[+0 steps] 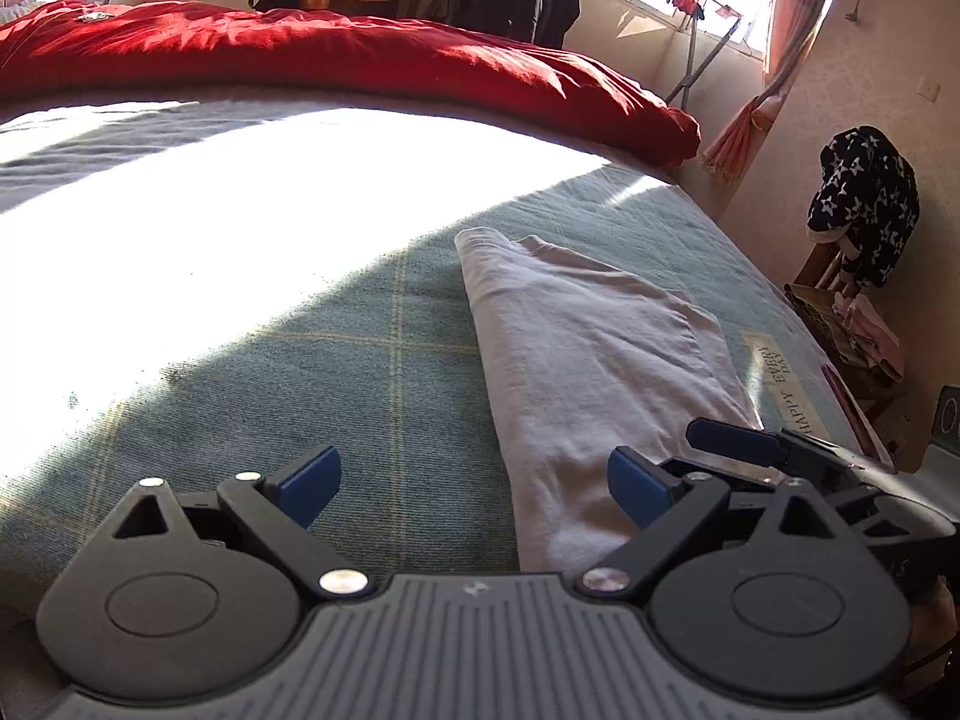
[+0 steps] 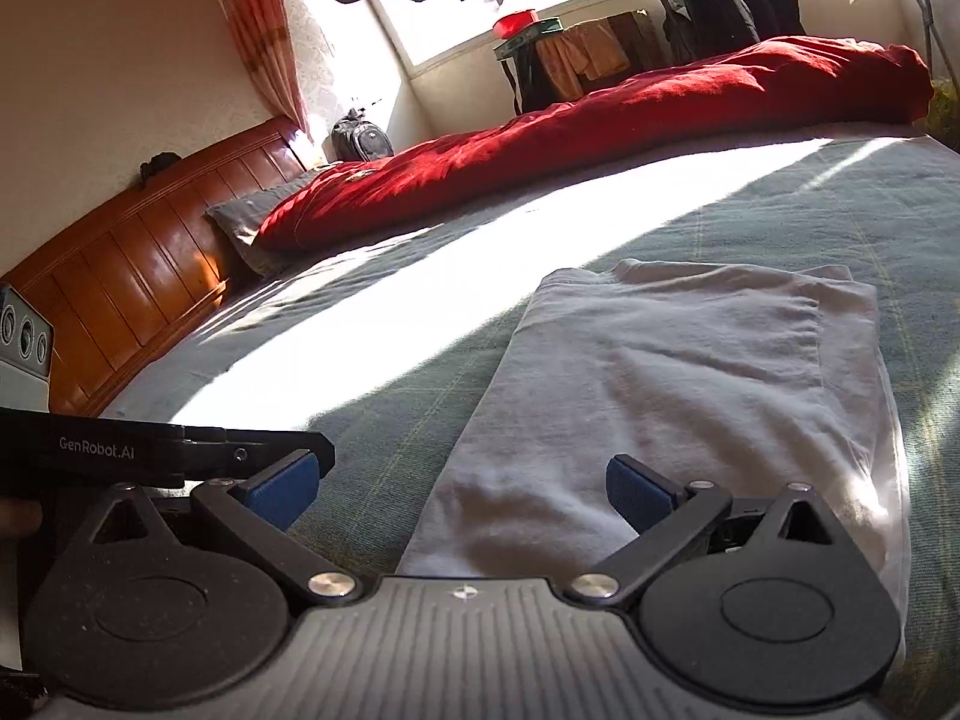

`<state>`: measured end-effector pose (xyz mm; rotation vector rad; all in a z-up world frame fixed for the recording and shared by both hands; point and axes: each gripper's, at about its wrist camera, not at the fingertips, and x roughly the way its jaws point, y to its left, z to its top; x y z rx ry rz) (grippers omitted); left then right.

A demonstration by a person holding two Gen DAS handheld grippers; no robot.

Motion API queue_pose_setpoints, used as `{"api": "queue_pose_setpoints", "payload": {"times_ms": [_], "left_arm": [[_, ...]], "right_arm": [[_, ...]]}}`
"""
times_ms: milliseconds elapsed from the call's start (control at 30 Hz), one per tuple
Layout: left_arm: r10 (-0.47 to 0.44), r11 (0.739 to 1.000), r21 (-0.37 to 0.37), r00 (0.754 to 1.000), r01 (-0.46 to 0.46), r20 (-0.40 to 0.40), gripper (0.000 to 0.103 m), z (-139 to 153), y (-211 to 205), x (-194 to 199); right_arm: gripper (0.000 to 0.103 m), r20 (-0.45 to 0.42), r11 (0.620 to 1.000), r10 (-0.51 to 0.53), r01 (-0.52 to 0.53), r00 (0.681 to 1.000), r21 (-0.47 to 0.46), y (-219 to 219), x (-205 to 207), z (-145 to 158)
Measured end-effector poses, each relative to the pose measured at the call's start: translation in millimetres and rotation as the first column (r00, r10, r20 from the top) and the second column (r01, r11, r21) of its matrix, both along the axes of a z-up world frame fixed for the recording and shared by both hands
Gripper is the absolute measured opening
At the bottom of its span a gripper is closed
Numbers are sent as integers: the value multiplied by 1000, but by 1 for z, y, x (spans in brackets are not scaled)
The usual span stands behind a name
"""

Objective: Fold clothes

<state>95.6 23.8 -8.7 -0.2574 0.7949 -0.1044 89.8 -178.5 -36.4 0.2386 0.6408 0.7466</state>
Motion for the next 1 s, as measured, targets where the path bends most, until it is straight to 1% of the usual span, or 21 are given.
{"api": "queue_pose_setpoints", "payload": {"times_ms": [67,133,167,233,300,367,467,500,533,600,667,700,800,900,1000], "left_arm": [[14,1000,-16,1000,-14,4,96,-2,6,-1],[20,999,-28,1000,-19,6,96,-3,10,-1],[18,999,-29,1000,-18,4,96,-4,10,1],[14,999,-31,1000,-14,1,96,-7,9,4],[10,999,-32,1000,-10,-2,96,-9,9,7],[6,999,-34,1000,-7,-5,96,-11,9,10],[-8,999,-40,1000,8,-2,96,-12,6,11],[-14,999,-42,1000,14,-1,96,-11,5,10],[-19,999,-43,1000,19,2,96,-11,5,8],[-15,999,-45,1000,15,6,96,-10,8,6],[-7,999,-47,1000,7,8,96,-9,11,6],[-2,999,-46,1000,3,8,96,-9,12,7],[12,999,-47,1000,-11,17,96,-6,13,7],[8,999,-49,1000,-7,23,96,-4,14,5],[18,999,-44,1000,-17,20,96,-3,15,2]], "right_arm": [[103,-17,1000,22,-22,1000,2,7,5,-7],[103,-79,999,8,-11,997,-37,6,6,-22],[103,-105,999,10,-14,994,-38,2,3,-28],[103,-137,1000,19,-21,990,-17,-9,-9,-36],[103,-155,999,31,-32,987,-4,-17,-22,-33],[103,-128,1000,20,-22,992,-12,-21,-29,-23],[103,-42,999,-35,34,999,-20,-25,-28,-8],[103,-39,997,-62,61,997,-39,-25,-24,-9],[103,-62,995,-83,79,995,-65,-26,-19,-13],[103,-139,990,-103,88,985,-113,-29,-15,-25],[103,-152,990,-92,74,984,-116,-34,-23,-29],[103,-147,991,-84,68,985,-114,-36,-28,-26],[103,-106,996,-68,61,992,-70,-37,-34,-13],[103,-87,999,-25,22,996,-41,-23,-29,-7],[103,-117,998,20,-26,993,-54,-4,-24,-17]]}}
